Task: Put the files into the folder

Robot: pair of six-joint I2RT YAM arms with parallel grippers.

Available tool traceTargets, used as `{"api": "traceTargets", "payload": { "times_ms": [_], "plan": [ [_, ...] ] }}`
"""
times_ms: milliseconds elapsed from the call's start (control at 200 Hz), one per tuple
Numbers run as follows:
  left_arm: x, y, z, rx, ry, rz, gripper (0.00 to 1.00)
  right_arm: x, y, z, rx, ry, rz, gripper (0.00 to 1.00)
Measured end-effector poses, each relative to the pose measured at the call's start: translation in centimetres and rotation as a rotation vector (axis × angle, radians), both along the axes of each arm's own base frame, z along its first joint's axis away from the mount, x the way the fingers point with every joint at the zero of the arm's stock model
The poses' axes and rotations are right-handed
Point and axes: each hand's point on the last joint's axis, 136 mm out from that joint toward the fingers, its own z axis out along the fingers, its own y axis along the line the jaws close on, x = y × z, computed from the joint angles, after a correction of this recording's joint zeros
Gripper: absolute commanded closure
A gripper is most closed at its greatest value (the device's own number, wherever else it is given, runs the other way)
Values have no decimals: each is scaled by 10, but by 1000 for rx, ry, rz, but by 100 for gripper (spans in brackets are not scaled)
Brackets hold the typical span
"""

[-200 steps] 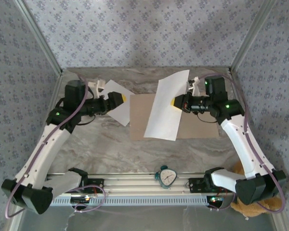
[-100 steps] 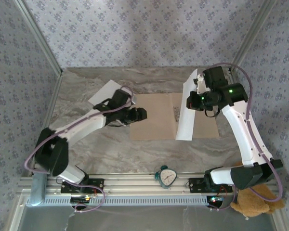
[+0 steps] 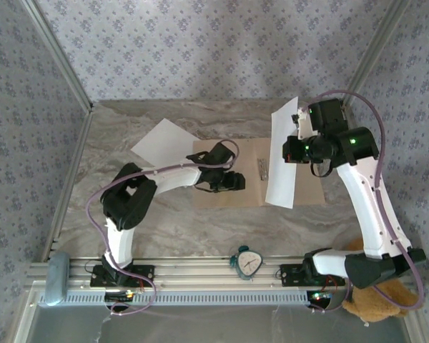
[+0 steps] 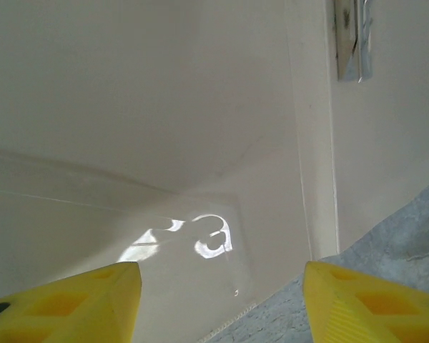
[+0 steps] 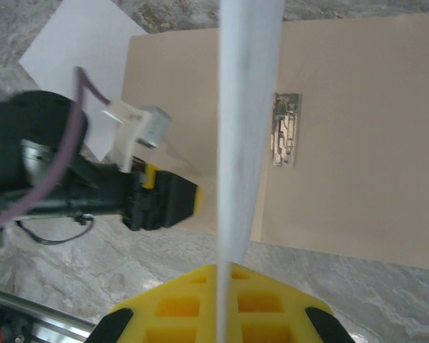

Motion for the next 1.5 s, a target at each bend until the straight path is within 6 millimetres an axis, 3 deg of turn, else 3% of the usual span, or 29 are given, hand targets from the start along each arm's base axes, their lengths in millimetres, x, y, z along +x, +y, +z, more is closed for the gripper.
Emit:
{"api": "traceTargets", "payload": {
  "times_ms": [220, 290, 515, 870, 994, 1134, 1219, 1294, 1404, 1499],
  "plan": [
    [-14, 0, -20, 18, 31, -4, 40, -1, 8, 13, 43, -55, 38, 100],
    [-15, 1, -18, -2, 24, 5, 40, 0, 11, 13, 61, -58, 52, 100],
    [-34, 22, -20, -14, 31, 26, 41, 1, 24, 3, 117, -43, 98, 100],
    [-63, 54, -18, 33, 62, 24, 40, 1, 50, 7, 230, -87, 199, 100],
    [-65, 61, -7, 40, 59, 26, 37, -1, 66, 7, 278, -95, 262, 100],
    [-56, 70, 31, -20, 3, 52, 36, -3, 83, 5, 337, -107, 333, 100],
    [-44, 86, 51, -53, -33, 101, 35, -2, 87, 1, 352, -110, 353, 100],
    [-34, 108, 58, -57, -51, 159, 35, 1, 89, -6, 345, -102, 359, 100],
    [-29, 147, 48, -26, -33, 252, 34, 14, 92, -25, 304, -75, 368, 100],
    [-35, 170, 32, 13, 4, 297, 33, 31, 95, -56, 233, -27, 375, 100]
  ]
}}
